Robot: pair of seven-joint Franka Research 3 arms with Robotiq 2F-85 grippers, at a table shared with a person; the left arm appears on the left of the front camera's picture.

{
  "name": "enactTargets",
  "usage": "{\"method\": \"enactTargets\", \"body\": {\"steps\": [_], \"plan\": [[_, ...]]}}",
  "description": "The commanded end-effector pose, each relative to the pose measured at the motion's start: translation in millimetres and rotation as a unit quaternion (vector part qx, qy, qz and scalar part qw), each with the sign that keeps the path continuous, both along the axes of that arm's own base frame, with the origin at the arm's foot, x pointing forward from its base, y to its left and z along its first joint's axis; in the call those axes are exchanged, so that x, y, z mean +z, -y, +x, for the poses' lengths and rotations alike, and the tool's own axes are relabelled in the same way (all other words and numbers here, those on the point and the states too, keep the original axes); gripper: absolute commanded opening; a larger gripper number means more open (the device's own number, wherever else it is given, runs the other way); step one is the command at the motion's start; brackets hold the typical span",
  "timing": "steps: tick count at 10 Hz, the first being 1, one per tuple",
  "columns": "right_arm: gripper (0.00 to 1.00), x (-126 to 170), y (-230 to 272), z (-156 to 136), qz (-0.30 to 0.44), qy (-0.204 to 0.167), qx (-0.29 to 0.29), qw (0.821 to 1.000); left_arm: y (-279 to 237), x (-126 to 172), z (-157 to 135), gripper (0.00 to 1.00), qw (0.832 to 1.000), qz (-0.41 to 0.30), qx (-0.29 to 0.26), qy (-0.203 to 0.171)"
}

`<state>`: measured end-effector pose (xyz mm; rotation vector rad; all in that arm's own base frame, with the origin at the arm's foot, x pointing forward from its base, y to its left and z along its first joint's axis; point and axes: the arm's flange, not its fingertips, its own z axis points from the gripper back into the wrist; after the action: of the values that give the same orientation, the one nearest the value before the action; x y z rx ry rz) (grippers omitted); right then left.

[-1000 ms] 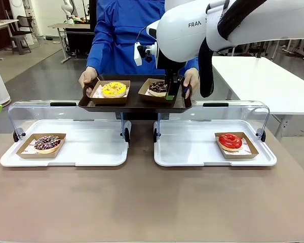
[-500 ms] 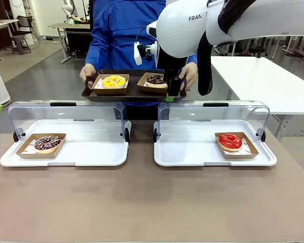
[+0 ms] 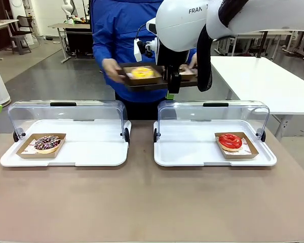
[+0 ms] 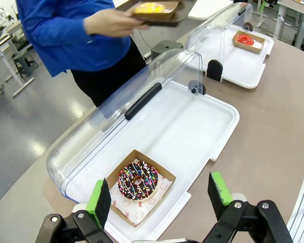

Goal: Provide the desired donut to the person.
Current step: Place the picked Paper togo box onto the Handle tray extended by the person.

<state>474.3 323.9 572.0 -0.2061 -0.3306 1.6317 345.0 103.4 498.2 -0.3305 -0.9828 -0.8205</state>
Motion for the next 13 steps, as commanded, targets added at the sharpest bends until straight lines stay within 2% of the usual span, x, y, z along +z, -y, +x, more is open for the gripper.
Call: {"method": "enactTargets", "body": {"steps": [1,7,8,10,11,13], "plan": [[1.00,-5,1,0,0.004,0.006,0.002,1.000,-2,-1,-1,1.00,1.000,-0.005,0.000,0.001],[1.00,0,0,0,0.000,0.000,0.000,1.000,-2,-1,-1,1.00,1.000,-0.005,0.000,0.001],[1.00,5,27,-6,0.090,-0.014,-0.073,0.993,-2,-1,-1,1.00,1.000,-0.005,0.000,0.001],[1.00,4,135,-37,0.178,-0.066,-0.137,0.972,-2,-1,-1,1.00,1.000,-0.005,0.000,0.001],[1.00,-1,179,-52,0.230,-0.072,-0.184,0.953,-2,-1,-1,1.00,1.000,-0.005,0.000,0.001],[1.00,-20,258,-80,0.358,-0.080,-0.204,0.908,-2,-1,-1,1.00,1.000,-0.005,0.000,0.001]]}}
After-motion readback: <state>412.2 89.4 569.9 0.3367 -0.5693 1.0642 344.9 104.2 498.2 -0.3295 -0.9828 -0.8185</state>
